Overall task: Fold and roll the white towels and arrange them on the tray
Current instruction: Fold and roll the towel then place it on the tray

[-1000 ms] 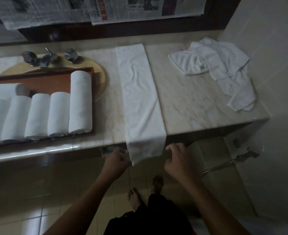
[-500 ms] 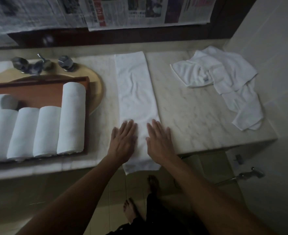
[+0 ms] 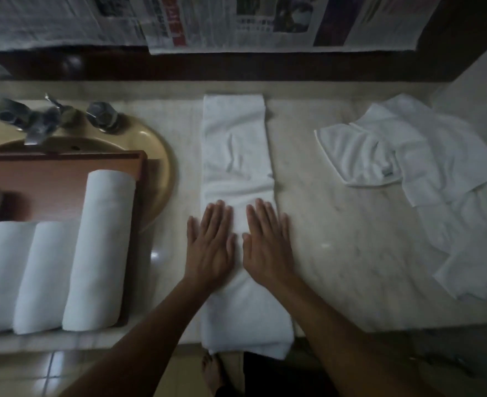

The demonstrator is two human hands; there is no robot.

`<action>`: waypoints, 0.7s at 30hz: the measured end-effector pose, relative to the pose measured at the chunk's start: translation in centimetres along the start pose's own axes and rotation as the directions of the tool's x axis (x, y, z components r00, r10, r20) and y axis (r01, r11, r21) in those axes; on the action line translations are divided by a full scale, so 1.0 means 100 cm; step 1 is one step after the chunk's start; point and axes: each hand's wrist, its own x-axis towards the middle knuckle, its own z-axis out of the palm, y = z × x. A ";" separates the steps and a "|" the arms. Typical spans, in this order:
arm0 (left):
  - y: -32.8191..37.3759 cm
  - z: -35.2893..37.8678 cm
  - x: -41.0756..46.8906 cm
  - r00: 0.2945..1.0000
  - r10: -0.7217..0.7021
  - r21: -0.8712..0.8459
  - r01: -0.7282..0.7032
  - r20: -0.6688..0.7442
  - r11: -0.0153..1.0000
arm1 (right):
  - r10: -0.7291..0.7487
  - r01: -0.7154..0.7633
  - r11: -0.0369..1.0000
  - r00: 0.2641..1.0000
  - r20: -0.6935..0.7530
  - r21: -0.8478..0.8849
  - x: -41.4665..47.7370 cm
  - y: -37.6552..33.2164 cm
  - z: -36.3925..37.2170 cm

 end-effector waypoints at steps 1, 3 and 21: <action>-0.002 -0.002 0.014 1.000 0.005 0.009 -0.005 -0.014 1.000 | -0.006 0.006 1.000 1.000 -0.020 0.000 0.014 0.003 0.001; -0.006 -0.006 0.045 1.000 0.008 0.036 -0.007 -0.015 0.999 | -0.022 0.021 1.000 0.999 -0.045 -0.010 0.045 0.007 0.004; 0.004 -0.026 0.030 0.988 -0.111 -0.039 0.107 -0.105 0.993 | -0.040 0.046 0.994 0.997 -0.061 0.099 0.059 0.010 -0.023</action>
